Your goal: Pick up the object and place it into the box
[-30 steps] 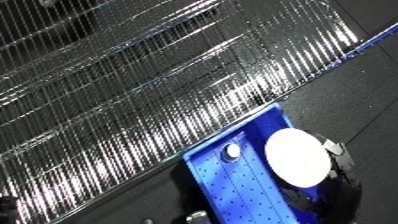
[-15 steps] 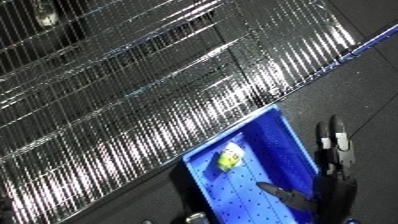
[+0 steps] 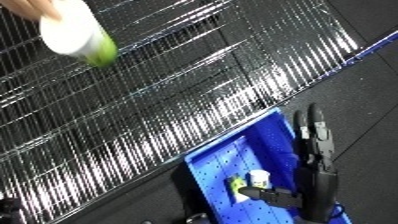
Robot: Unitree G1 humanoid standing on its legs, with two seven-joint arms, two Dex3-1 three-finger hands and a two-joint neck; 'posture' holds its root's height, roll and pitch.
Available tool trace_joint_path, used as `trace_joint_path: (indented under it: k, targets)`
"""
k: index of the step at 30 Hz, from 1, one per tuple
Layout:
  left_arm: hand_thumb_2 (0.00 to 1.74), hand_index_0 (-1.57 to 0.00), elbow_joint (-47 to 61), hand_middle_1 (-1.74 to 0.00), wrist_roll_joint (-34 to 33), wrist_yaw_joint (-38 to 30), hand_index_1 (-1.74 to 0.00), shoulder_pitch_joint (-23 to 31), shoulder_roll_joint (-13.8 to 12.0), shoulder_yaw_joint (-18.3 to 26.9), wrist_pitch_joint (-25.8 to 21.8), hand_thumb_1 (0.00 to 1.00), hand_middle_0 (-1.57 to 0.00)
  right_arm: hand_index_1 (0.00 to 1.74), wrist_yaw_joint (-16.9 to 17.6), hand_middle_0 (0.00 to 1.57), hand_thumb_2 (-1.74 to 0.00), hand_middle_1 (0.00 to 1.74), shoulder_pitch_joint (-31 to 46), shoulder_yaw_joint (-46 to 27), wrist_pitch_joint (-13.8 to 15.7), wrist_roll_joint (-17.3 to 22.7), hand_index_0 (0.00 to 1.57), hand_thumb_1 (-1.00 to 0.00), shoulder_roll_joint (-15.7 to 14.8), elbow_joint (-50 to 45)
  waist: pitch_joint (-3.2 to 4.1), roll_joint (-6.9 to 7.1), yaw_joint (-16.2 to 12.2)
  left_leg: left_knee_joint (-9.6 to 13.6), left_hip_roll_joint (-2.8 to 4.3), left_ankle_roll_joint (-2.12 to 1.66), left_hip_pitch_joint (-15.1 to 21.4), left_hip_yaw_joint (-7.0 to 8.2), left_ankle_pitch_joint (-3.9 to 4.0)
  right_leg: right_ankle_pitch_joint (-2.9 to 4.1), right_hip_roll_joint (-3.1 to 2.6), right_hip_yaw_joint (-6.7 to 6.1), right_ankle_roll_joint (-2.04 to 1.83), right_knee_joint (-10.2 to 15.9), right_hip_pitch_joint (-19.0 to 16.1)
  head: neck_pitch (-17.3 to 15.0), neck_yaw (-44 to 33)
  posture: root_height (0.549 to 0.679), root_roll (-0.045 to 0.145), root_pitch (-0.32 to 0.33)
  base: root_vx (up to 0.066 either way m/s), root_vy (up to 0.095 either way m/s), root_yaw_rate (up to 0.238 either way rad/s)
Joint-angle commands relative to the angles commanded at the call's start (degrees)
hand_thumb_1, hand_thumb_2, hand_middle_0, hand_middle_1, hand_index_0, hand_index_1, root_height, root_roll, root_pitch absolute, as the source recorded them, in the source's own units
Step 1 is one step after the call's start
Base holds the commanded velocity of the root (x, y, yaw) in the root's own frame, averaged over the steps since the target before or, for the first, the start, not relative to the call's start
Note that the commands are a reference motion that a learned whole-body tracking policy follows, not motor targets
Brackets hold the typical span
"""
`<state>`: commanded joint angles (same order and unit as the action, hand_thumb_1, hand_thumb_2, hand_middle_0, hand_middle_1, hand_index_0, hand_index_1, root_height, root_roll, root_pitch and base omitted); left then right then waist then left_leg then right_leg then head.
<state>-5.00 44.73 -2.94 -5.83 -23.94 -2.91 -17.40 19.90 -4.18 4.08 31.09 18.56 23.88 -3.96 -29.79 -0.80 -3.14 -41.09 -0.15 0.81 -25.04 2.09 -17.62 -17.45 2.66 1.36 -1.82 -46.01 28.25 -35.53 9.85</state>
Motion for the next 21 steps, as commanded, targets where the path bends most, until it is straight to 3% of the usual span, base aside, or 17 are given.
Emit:
trace_joint_path:
  k: [11,16,21]
  targets:
    - [1.74,-1.57,-3.4,-1.74,-1.0,1.8,-1.74,-3.9,0.4,-2.4,2.2,1.00,-1.57,0.00,-8.3,0.00,0.00,0.00,-7.6,4.4,-7.2,0.9,0.00,0.00,1.7,0.4,0.00,0.71,3.6,0.7,-0.44,-0.78,1.1,-1.81,1.65,-0.56,1.38,2.55,-0.12,-1.1,-1.8,-0.9,-7.1,0.635,0.058,0.010,0.039,-0.031,0.213]
    - [1.74,-1.57,-4.9,-1.74,-0.9,3.0,-1.74,-4.8,0.7,-3.4,3.0,1.00,-1.57,0.00,-9.8,0.00,0.00,0.00,-10.6,5.5,-9.7,1.3,0.00,0.00,1.8,0.9,0.02,1.05,5.1,-0.3,-0.86,-0.86,1.8,-2.60,1.56,-1.15,2.12,3.61,-0.03,-2.2,-2.9,-2.7,-10.4,0.634,0.060,-0.013,0.069,-0.009,0.221]
    - [1.74,-1.57,-5.8,-1.74,-0.8,4.1,-1.74,-4.6,1.0,-3.7,3.7,1.00,-1.57,0.00,-10.1,0.00,0.00,0.00,-11.3,5.9,-11.6,1.3,0.00,0.00,1.2,0.4,0.19,1.22,6.1,-1.4,-1.36,-0.77,2.2,-2.97,1.15,-1.62,2.49,4.25,0.11,-3.2,-3.5,-4.1,-12.2,0.632,0.061,-0.029,0.069,0.009,0.172]
